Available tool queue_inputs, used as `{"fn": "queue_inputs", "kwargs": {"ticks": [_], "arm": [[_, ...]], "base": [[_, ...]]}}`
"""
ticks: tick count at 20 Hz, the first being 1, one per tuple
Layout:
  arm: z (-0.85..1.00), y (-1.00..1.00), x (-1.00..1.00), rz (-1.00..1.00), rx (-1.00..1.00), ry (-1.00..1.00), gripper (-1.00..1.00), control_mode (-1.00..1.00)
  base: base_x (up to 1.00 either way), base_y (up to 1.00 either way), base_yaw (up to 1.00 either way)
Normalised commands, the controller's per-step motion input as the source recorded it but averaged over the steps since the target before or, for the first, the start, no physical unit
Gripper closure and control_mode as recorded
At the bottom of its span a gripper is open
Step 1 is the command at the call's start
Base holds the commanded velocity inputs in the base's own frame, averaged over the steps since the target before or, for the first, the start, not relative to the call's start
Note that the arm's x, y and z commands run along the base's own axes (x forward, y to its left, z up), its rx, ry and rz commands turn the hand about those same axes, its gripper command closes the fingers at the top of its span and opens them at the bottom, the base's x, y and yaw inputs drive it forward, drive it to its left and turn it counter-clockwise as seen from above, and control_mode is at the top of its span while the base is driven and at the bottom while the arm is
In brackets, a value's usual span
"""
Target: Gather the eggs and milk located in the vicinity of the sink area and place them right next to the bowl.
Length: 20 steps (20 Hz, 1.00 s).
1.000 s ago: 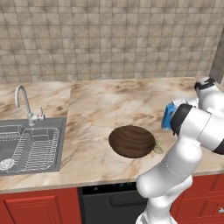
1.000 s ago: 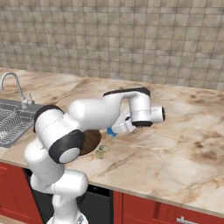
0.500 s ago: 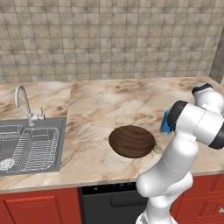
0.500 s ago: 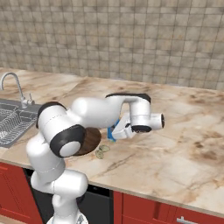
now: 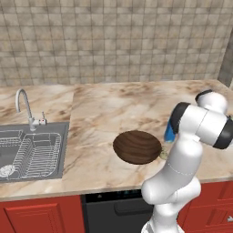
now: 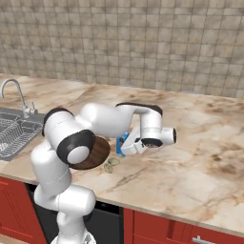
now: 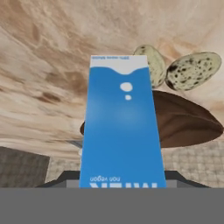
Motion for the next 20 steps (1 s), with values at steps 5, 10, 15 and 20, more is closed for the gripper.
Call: {"fn": "queue_inputs", "kwargs": {"ticks": [5, 10, 15, 20], "arm": [[-0.22, 0.02, 0.13, 0.0, 0.0, 0.0, 1.0, -1.0], [-0.18, 0.0, 0.23, 0.0, 0.0, 0.0, 1.0, -1.0], [-0.14, 0.0, 0.34, 0.0, 0.0, 0.0, 1.0, -1.0], [-0.2, 0.0, 0.28, 0.0, 0.0, 0.0, 1.0, -1.0]], "base": [[0.0, 0.0, 0.0], [0.0, 0.0, 0.0], [0.0, 0.0, 0.0], [0.0, 0.0, 0.0]]}}
